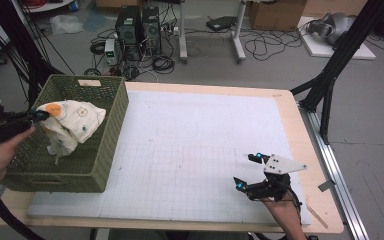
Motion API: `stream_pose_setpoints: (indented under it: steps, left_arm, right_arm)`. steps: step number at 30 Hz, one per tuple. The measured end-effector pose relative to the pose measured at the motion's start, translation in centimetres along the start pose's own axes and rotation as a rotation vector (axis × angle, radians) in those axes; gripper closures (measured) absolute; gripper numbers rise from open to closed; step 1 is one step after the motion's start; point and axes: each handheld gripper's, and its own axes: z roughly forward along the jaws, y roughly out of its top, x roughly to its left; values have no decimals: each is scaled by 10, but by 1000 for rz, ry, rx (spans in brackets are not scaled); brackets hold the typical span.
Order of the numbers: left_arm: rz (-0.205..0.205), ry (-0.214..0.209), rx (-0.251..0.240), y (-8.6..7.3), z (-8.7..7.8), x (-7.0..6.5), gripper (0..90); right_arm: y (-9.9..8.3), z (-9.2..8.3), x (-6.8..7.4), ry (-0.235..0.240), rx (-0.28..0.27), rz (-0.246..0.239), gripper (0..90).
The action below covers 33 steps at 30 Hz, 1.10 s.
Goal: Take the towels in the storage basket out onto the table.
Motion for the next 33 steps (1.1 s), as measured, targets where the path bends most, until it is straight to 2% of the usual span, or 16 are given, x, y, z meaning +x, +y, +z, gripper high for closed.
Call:
stream_pose_setpoints:
  steps: [8, 15, 16, 24, 33]
  left_arm:
    - [32, -25, -40, 18, -6, -10, 864]
    - [72, -76, -55, 33, -1, -28, 864]
    - [83, -92, -62, 38, 1, -34, 864]
    - [126, -126, -67, 54, 6, -51, 864]
    - [129, -143, -69, 58, 12, -58, 864]
  right_arm:
    - [0, 1, 1, 1, 5, 1, 88]
    - [0, 1, 0, 2, 5, 2, 88]
    - [0, 1, 0, 0, 5, 0, 88]
    - [0, 1, 0, 1, 4, -1, 88]
    - [0, 1, 0, 5, 3, 0, 88]
